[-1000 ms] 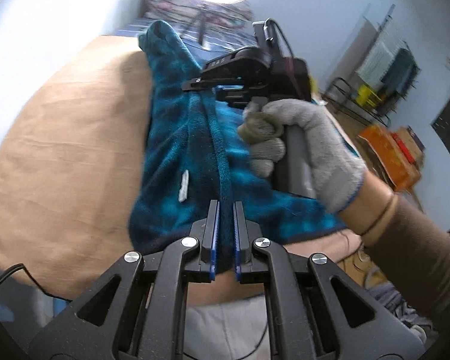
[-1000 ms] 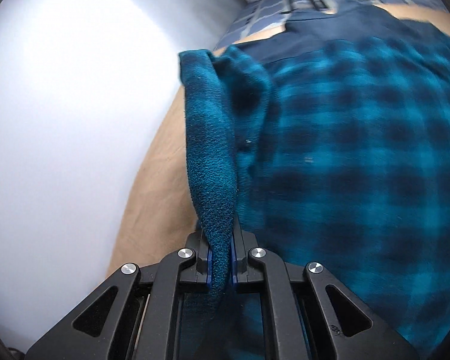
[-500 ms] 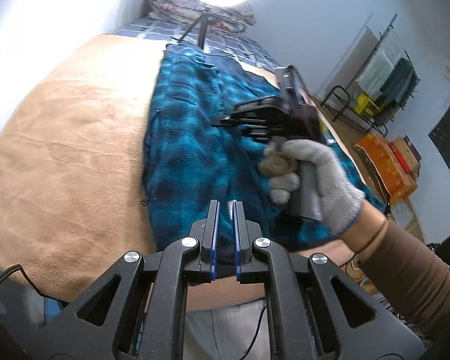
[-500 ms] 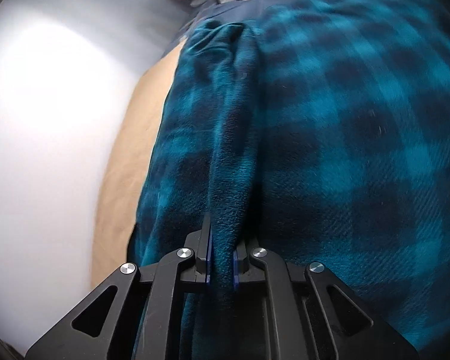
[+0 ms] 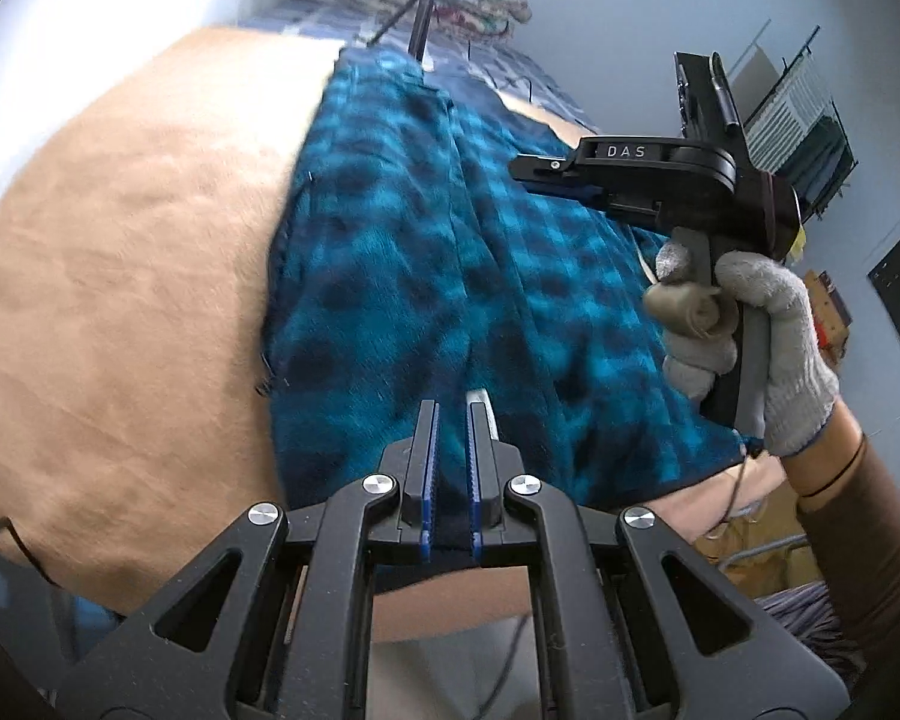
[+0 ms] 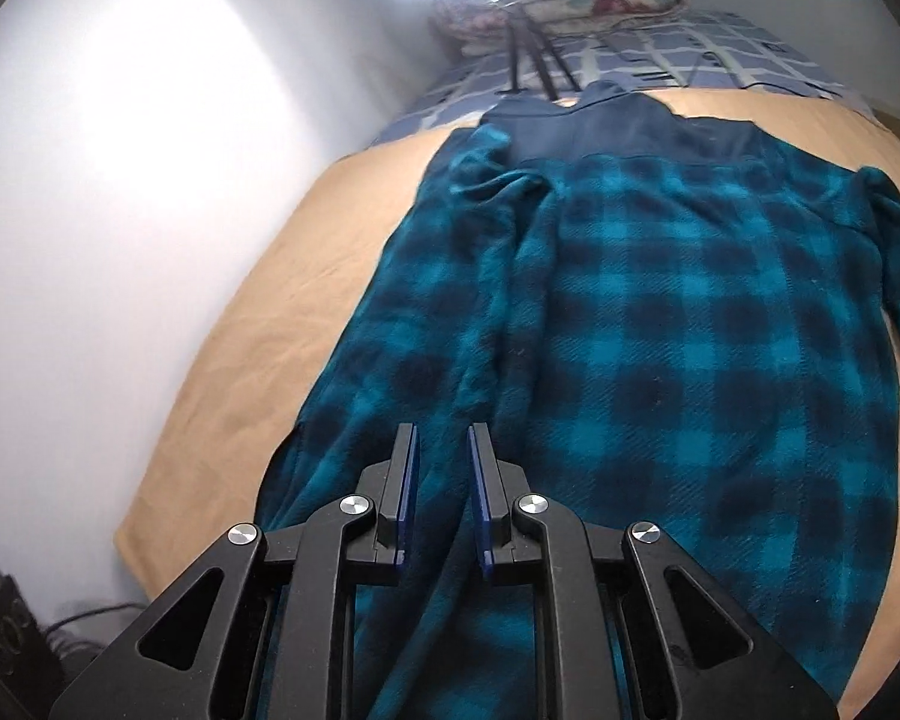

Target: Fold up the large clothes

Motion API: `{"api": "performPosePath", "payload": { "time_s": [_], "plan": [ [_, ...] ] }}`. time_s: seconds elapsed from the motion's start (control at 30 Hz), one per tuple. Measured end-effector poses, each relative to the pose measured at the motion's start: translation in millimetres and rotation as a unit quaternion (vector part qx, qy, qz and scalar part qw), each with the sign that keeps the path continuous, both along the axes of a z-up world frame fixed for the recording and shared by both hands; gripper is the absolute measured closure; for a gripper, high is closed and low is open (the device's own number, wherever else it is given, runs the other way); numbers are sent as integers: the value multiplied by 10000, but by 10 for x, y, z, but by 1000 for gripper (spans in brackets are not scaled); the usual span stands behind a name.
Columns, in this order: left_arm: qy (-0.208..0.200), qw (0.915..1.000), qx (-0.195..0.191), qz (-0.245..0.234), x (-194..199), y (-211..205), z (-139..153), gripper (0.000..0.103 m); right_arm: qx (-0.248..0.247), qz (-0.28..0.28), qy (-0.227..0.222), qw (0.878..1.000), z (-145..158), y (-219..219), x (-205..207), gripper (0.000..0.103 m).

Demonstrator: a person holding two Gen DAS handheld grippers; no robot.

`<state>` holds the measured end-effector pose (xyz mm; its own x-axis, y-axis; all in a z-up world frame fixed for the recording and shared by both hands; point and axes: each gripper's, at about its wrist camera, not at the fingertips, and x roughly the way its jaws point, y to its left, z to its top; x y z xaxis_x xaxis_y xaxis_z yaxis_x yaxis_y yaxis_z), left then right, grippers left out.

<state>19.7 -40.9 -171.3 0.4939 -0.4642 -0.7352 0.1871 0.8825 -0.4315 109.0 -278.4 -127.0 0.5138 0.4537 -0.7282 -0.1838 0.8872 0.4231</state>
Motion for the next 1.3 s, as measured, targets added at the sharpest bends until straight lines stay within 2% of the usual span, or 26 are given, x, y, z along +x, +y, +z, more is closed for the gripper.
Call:
{"api": "performPosePath", "payload": {
  "time_s": [0.03,0.07,0.1,0.17,0.27,0.33,0.43,0.53,0.57,0.6,0.67,0.8,0.87,0.9,0.93,0.97,1.03,1.13,1.23,1.3],
  "plan": [
    [50,9999,-85,-25,-3,1,-12,95,45,79,56,9999,-20,-1,-17,88],
    [63,9999,-110,-53,-15,-4,-18,81,133,183,162,9996,-51,15,-25,81],
    [28,9999,-83,-65,-34,-15,-15,67,207,250,293,9990,-90,25,-44,64],
    [-23,9999,-1,-162,-80,-67,-9,65,295,284,411,9983,-175,28,-40,51],
    [-115,9991,169,-373,-158,-197,16,65,145,284,467,9984,-231,72,21,51],
    [-247,9969,420,-611,-211,-355,24,65,59,221,516,9984,-237,88,73,51],
    [-247,9914,1029,-767,-211,-566,-73,65,-1,125,513,9986,-228,61,236,51],
    [21,9912,1100,-739,-154,-604,-218,65,154,57,611,9980,-210,8,453,51],
    [95,9910,1117,-725,-137,-603,-254,68,163,41,655,9977,-229,2,529,51],
    [127,9911,1128,-698,-123,-600,-273,81,127,2,666,9977,-236,-2,588,51],
    [167,9910,1174,-616,-103,-584,-302,94,0,-42,673,9977,-251,10,719,51],
    [189,9936,956,-565,-81,-544,-296,99,-122,5,719,9973,-327,73,936,51],
    [161,9951,795,-574,-101,-530,-244,99,-301,-21,767,9966,-389,101,1027,58],
    [155,9958,692,-586,-88,-504,-223,99,-371,1,782,9962,-417,114,1059,76],
    [128,9965,566,-597,-103,-484,-179,100,-471,33,801,9957,-443,129,1086,89],
    [111,9973,414,-598,-112,-457,-133,100,-537,55,825,9951,-464,134,1104,94],
    [78,9981,101,-603,-118,-413,-48,100,-538,103,785,9954,-467,120,1120,95],
    [-68,9977,-90,-669,-114,-453,82,100,-586,198,679,9958,-401,99,1114,96],
    [-82,9963,32,-851,-67,-610,47,100,-398,217,540,9975,-285,1,1122,96],
    [61,9955,132,-937,-38,-707,-76,100,-285,130,571,9979,-309,-77,1144,96]
  ]
}}
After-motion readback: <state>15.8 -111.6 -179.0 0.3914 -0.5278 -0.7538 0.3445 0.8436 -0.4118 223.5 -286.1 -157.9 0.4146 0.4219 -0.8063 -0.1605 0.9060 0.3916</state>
